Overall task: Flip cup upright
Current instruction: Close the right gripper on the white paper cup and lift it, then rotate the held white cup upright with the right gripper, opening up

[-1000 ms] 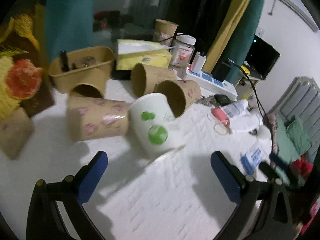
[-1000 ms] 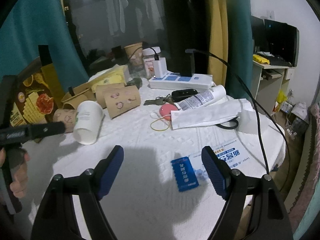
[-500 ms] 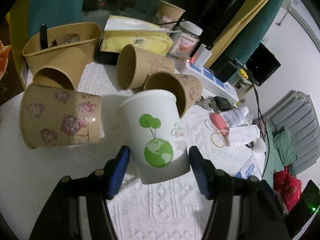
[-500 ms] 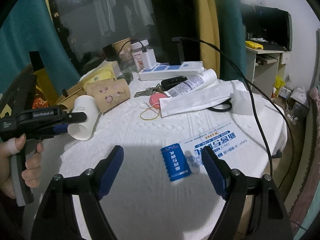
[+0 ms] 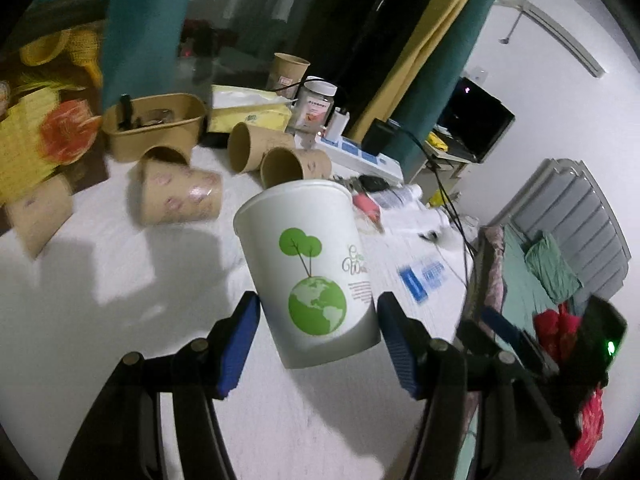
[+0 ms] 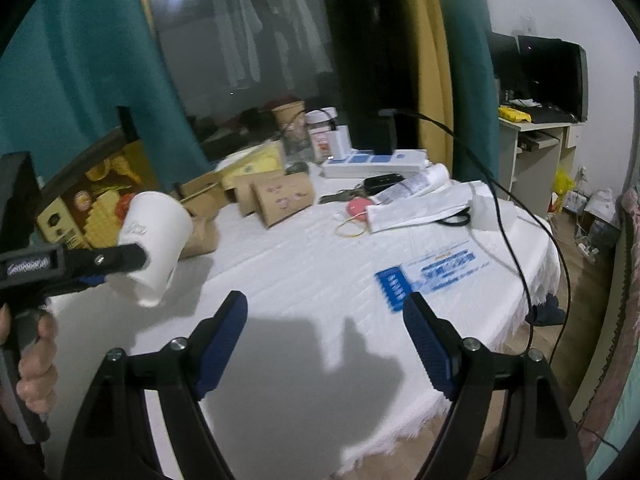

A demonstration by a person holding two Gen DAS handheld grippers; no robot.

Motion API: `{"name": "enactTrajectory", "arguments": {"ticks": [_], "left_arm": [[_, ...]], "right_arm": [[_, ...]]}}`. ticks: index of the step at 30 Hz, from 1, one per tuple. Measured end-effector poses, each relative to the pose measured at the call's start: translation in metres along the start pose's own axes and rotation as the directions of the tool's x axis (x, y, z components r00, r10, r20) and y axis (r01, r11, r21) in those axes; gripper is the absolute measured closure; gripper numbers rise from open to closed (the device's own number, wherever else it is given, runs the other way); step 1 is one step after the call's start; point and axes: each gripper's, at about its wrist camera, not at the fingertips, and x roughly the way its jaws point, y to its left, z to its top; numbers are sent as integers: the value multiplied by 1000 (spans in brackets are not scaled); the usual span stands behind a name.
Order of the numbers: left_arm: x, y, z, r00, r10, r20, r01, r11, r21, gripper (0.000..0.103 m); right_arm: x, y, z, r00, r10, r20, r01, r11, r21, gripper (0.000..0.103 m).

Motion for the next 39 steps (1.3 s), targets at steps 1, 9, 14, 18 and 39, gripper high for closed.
{"name": "enactTrajectory", "arguments": {"ticks": [1,9,14,18,39], "left_arm": [[-9,1,-10,1000,1,0,-1,1000,1,42],[-69,30,-102,999,8,-38,-11,997,-75,42],[-69,51,-138,996,-1,-86,-12,989,-144,42],[-61,58,-154,994,-14,-113,-6,984,-178,42],[-122,58,-157,991,112,79,-104,990,-98,20]], "right_arm": [[-5,6,-6,1000,7,-5,-7,1000,-2,25],[-28,56,-58,995,64,-79,-67,997,-34,25],[-33,77,-82,989,78,-129,-88,994,-71,25],[-36,82,-92,986,77,-150,-90,993,-80,25],[-30,105,-57,943,200,-265,-241,961,-134,25]]}}
